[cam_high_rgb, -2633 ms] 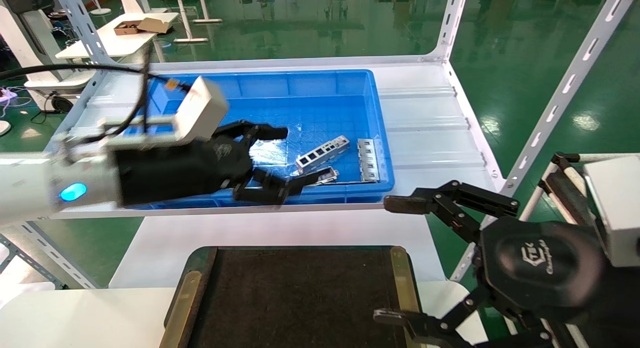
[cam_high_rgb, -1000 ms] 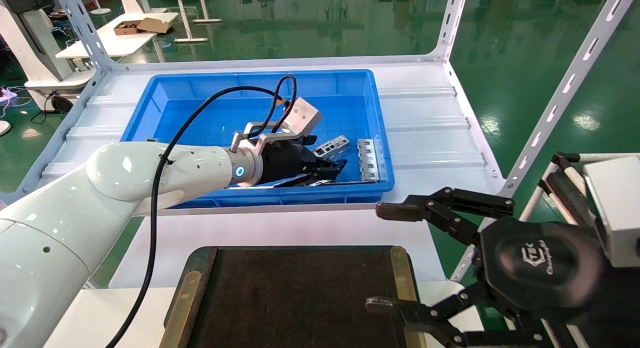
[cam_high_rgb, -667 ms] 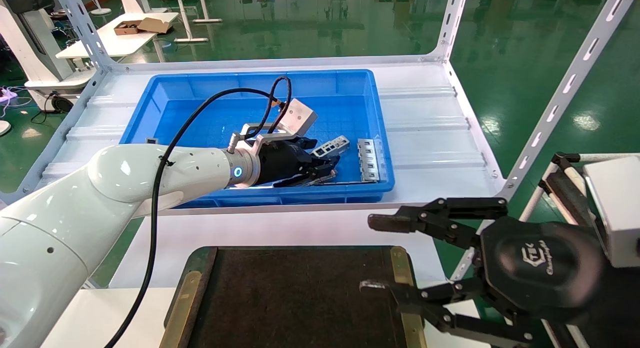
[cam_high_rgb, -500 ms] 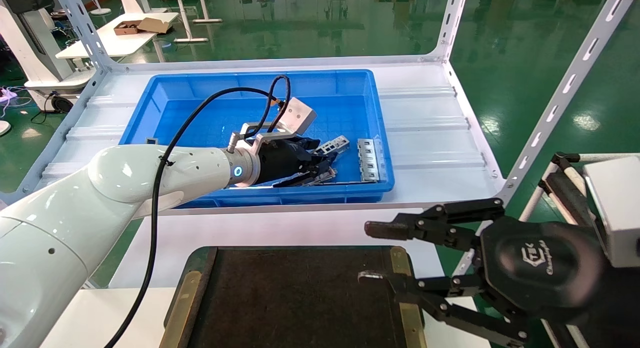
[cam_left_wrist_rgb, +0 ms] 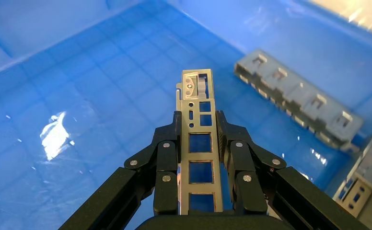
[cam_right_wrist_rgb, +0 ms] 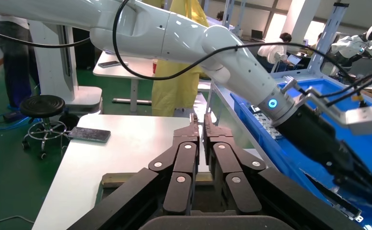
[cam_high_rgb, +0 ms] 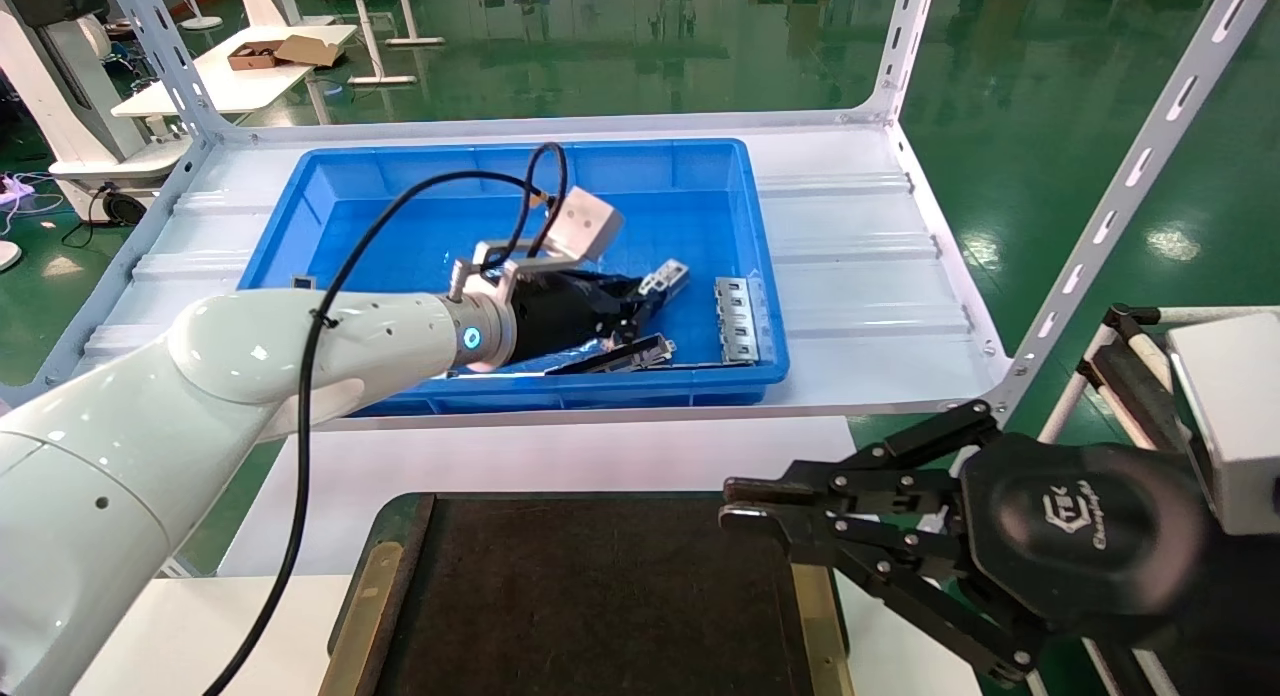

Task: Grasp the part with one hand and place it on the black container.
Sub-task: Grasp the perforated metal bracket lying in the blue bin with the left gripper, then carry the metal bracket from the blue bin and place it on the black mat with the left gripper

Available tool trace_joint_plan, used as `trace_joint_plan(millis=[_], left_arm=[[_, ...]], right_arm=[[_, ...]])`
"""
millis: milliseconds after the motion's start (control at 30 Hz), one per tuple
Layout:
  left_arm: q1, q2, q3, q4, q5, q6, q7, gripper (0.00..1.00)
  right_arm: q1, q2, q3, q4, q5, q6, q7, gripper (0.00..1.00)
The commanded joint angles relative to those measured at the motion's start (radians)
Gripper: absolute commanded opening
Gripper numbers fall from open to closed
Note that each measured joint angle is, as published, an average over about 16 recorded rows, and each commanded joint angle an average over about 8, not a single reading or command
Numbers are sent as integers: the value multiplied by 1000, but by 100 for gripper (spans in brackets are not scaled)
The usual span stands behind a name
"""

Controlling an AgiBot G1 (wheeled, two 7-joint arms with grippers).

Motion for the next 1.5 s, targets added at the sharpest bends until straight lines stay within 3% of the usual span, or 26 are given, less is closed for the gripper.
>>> trace_joint_plan(millis=[33, 333, 600, 833, 1133, 1500], left_arm=[[-4, -2, 0, 0, -17, -3, -1, 0], [-31, -61, -66, -50, -117, 74, 51, 0], [0, -201, -115, -234, -189, 174, 73, 0], [81, -373, -138, -504, -242, 211, 11, 0], [223, -565, -140, -849, -290, 166, -92, 0], [373, -630, -132, -903, -368, 218, -70, 0]], right_arm=[[0, 0, 0, 0, 0, 0, 0, 0], [0, 0, 0, 0, 0, 0, 0, 0], [0, 0, 0, 0, 0, 0, 0, 0], [0, 0, -1, 0, 0, 0, 0, 0], [0, 0, -1, 0, 1, 0, 0, 0], [0, 0, -1, 0, 1, 0, -1, 0]])
